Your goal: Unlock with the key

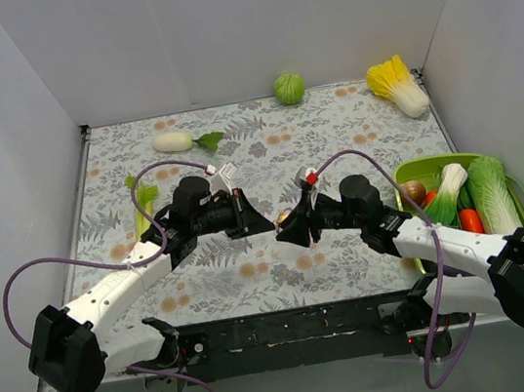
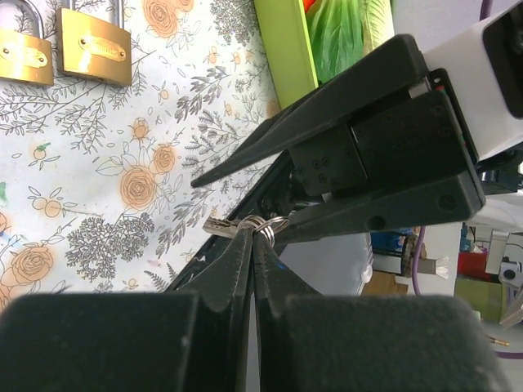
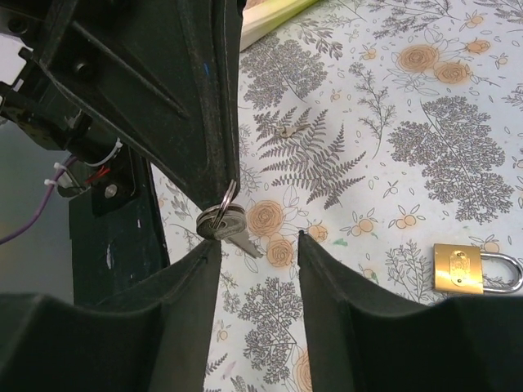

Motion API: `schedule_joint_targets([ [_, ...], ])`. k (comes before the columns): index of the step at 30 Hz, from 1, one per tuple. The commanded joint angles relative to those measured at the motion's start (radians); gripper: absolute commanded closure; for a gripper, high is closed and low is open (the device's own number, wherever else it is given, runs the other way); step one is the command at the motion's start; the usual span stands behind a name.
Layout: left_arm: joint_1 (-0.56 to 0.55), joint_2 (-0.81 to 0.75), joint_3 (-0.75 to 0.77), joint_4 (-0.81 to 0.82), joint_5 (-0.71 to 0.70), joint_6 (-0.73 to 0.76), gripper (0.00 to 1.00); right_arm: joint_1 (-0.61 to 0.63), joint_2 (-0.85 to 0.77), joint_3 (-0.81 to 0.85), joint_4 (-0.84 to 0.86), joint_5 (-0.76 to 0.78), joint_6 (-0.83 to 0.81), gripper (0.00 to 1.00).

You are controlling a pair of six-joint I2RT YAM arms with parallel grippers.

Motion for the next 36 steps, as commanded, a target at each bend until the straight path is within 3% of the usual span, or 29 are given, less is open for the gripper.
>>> schedule_joint_targets([
  [1,0.01,-0.046,0.007,0.024,0.023,-0.013,1.0,0.006,0.002,0.002,0.069,-0.008,-0.009,0.54],
  [12,0.014,-0.061,-0.007,0.016,-0.003,-0.01,1.0,0.006,0.002,0.01,0.045,-0.003,-0.002,0.99],
  [19,0.018,-0.067,0.0,-0.014,-0.023,0.049,1.0,0.008,-0.033,0.014,-0.012,0.006,0.005,0.99],
  [22,0.021,-0.07,0.017,-0.048,-0.048,0.1,0.9,0.006,-0.047,0.036,-0.093,0.03,-0.015,0.99],
  [25,0.022,-0.084,0.022,-0.062,-0.052,0.138,0.55,0.006,-0.062,0.054,-0.135,0.041,-0.035,0.99],
  [27,0.022,-0.095,0.022,-0.062,-0.063,0.157,0.24,0.006,-0.067,0.065,-0.166,0.044,-0.044,0.99],
  [30,0.024,-0.093,0.028,-0.06,-0.065,0.18,0.02,0.006,-0.065,0.08,-0.207,0.044,-0.061,0.99],
  [36,0.022,-0.026,0.069,-0.056,0.038,0.301,0.03,0.006,-0.041,0.109,-0.291,0.02,-0.081,0.99],
])
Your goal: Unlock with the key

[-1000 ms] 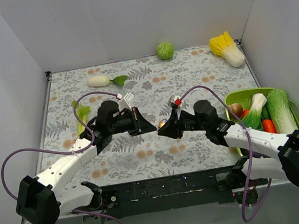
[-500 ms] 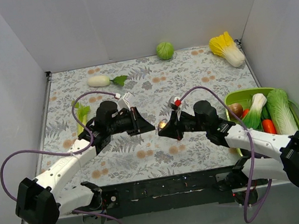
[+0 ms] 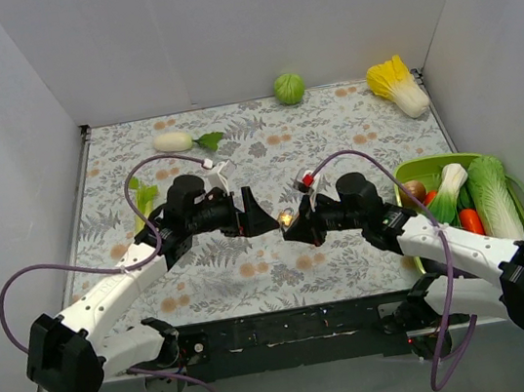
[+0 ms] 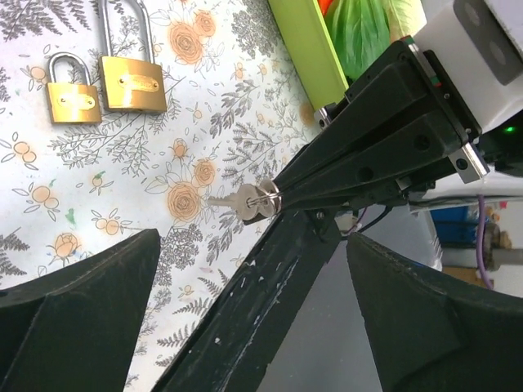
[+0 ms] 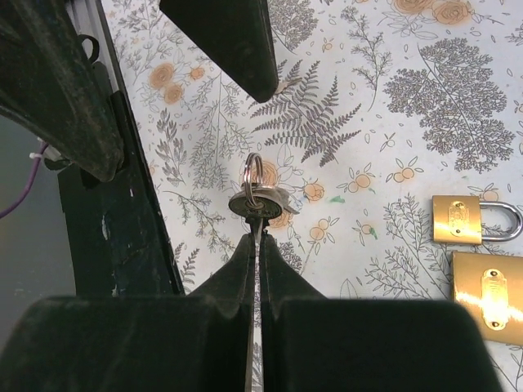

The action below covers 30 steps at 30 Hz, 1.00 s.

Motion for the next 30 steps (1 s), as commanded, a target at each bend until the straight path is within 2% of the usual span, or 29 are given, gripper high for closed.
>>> schedule_joint_targets([
  [1,0.006,0.034,0.074,-0.009,0.083,0.121,0.05,-0.001,0.008,0.072,-0.071,-0.017,-0.033,0.99],
  [7,-0.003,0.13,0.12,-0.038,0.096,0.156,0.15,0.001,0.02,0.102,-0.147,-0.037,-0.053,0.99],
  [13,-0.036,0.198,0.137,-0.068,0.051,0.158,0.27,0.001,0.031,0.116,-0.178,-0.03,-0.068,0.99],
  [21,-0.065,0.238,0.14,-0.06,0.039,0.146,0.37,0.001,0.069,0.129,-0.203,-0.027,-0.088,0.99],
  [27,-0.076,0.248,0.12,-0.06,0.039,0.146,0.51,0.001,0.08,0.129,-0.193,-0.026,-0.085,0.99],
  [30,-0.077,0.251,0.117,-0.061,0.035,0.143,0.53,-0.001,0.086,0.129,-0.195,-0.029,-0.086,0.99],
])
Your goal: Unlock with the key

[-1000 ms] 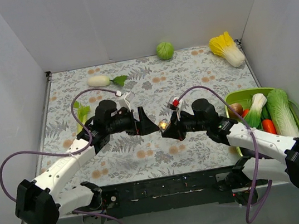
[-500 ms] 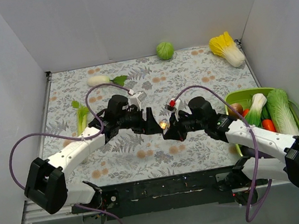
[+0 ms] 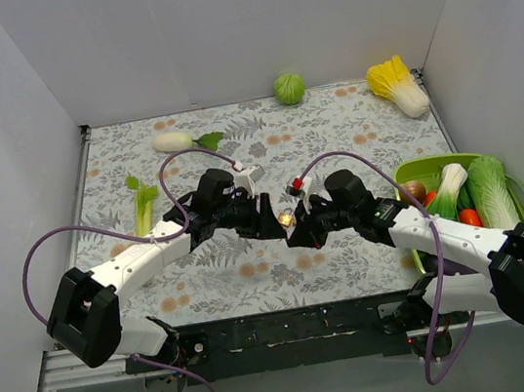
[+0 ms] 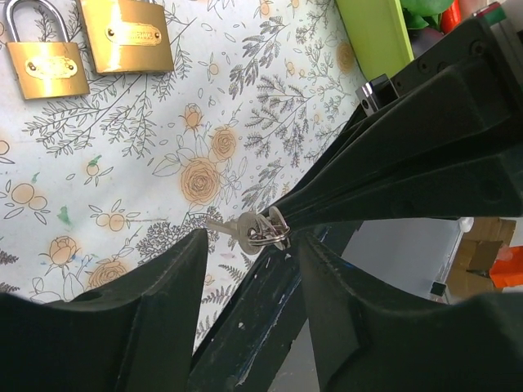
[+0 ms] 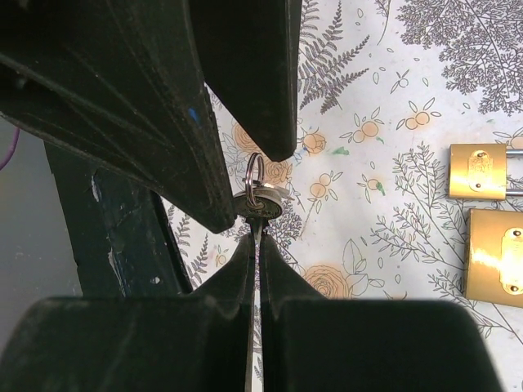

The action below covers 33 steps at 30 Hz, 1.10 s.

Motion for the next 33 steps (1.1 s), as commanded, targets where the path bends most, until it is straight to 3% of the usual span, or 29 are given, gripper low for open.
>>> schedule_joint_targets([
  [1,-0.005,-0.002,0.011,0.0,-0.015,0.007,0.54,-0.001,0.009,0.048,0.018,-0.016,-0.016,0.99],
  [14,-0.005,0.039,-0.002,0.046,-0.012,-0.034,0.66,0.001,0.036,0.057,0.03,-0.057,-0.013,0.99],
  [22,-0.007,0.045,-0.042,0.097,0.032,-0.071,0.88,0.001,0.033,0.051,0.03,-0.039,-0.013,0.99],
  [24,-0.007,0.039,-0.053,0.097,0.037,-0.071,0.98,0.001,0.029,0.049,0.027,-0.03,-0.013,0.99],
  [30,-0.005,-0.026,-0.107,0.124,-0.021,-0.083,1.0,-0.002,-0.032,0.042,0.01,0.068,0.024,0.98],
  [33,-0.005,-0.073,-0.166,0.205,-0.049,-0.121,1.0,-0.018,-0.095,0.011,0.039,0.09,0.066,0.78],
])
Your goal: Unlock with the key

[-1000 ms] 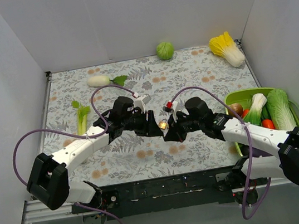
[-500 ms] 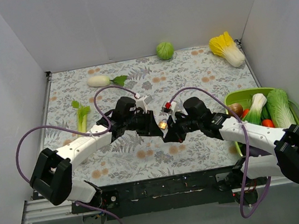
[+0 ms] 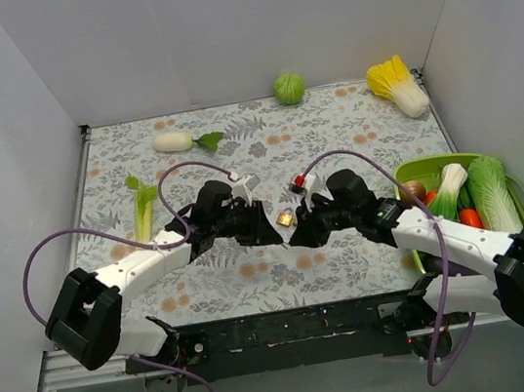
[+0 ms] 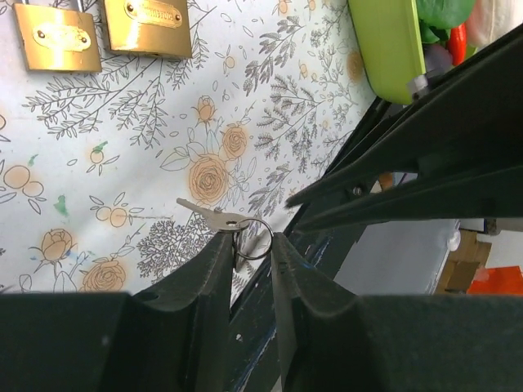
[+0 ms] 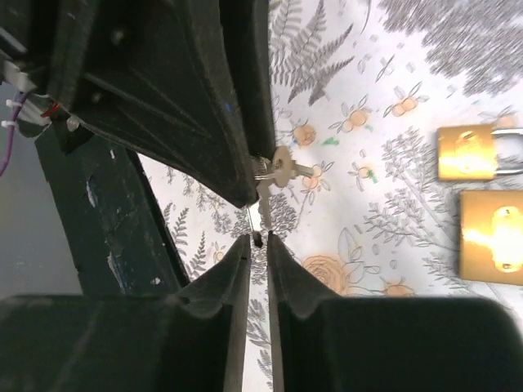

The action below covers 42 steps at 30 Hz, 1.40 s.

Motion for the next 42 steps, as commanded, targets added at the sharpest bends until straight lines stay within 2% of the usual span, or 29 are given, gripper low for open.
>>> schedule_joint_targets([
  [1,-0.004,-0.121,-0.083,0.101,-0.038,-0.046,1.0,-0.025,-0.121,-0.007,0.091,0.055,0.053,0.72],
  [2,-0.003,-0.135,-0.105,0.118,-0.03,-0.057,1.0,-0.03,-0.136,-0.013,0.099,0.054,0.074,0.63],
  [3,-0.001,-0.148,-0.138,0.195,-0.029,-0.074,1.0,-0.031,-0.164,-0.03,0.116,0.052,0.084,0.6],
  [9,-0.003,-0.249,-0.266,0.426,-0.033,-0.204,1.0,-0.039,-0.219,-0.076,0.165,0.037,0.139,0.53],
  [14,0.0,-0.327,-0.335,0.515,-0.082,-0.268,1.0,-0.039,-0.221,-0.149,0.294,-0.044,0.22,0.43],
  [21,0.002,-0.401,-0.395,0.612,-0.134,-0.339,1.0,-0.039,-0.248,-0.254,0.513,-0.074,0.357,0.41],
  [30,0.002,-0.428,-0.413,0.644,-0.137,-0.376,1.0,-0.04,-0.244,-0.298,0.697,0.009,0.527,0.41],
  [42,0.0,-0.439,-0.427,0.669,-0.127,-0.391,1.0,-0.039,-0.161,-0.294,0.817,-0.018,0.602,0.46],
])
